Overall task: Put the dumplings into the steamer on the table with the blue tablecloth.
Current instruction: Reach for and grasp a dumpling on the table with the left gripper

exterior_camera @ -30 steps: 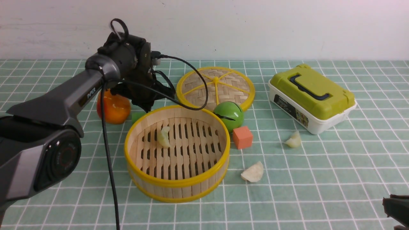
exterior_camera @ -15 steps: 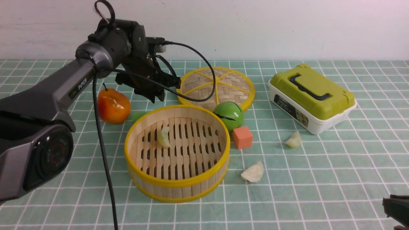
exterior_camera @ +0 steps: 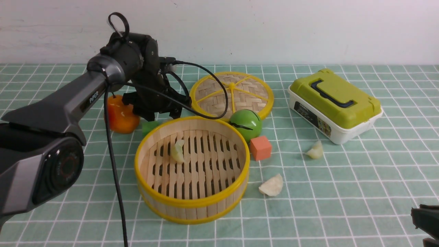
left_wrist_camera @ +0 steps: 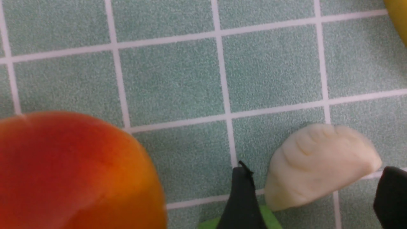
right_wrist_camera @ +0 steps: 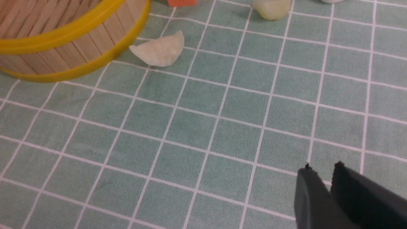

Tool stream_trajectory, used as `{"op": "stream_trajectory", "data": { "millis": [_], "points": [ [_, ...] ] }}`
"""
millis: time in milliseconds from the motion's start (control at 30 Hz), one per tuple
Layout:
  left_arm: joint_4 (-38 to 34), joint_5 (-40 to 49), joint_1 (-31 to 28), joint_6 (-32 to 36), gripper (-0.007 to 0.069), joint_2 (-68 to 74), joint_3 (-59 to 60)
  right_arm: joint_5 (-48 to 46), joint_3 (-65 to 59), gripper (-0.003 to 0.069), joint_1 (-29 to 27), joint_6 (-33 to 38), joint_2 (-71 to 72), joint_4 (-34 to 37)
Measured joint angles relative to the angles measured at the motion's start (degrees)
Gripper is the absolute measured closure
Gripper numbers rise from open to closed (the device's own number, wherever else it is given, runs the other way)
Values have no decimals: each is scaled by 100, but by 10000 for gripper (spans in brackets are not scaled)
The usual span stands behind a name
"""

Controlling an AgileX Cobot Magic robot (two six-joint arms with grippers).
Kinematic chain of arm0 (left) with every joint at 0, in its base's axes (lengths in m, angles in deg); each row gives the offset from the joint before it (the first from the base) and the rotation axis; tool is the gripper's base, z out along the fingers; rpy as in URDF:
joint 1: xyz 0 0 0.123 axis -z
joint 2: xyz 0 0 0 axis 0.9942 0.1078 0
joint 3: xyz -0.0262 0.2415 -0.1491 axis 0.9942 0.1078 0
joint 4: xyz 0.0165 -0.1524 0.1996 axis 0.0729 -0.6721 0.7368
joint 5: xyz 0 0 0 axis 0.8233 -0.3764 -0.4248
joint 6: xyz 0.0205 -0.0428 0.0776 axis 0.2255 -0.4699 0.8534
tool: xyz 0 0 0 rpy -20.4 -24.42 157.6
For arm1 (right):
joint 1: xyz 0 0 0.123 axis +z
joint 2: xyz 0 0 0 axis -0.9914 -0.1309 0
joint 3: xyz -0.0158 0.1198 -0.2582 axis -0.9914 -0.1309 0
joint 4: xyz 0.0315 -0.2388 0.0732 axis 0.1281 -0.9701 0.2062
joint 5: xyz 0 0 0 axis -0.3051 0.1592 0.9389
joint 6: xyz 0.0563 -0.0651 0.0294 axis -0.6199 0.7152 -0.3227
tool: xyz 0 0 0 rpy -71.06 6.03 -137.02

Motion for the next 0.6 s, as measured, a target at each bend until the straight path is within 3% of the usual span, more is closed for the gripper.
{"op": "stream_trajectory", "data": {
  "millis": [167,233,300,600],
  "points": [
    [0,108,0,0,352,20,0,0,0,554,0,0,0,0],
    [96,109,0,0,516,32,0,0,0,554,0,0,0,0],
    [223,66,0,-51,614,32,0,0,0,554,0,0,0,0],
    [457,-64,0,-239,639,-274,0,-17,0,552,0,0,0,0]
  ]
}}
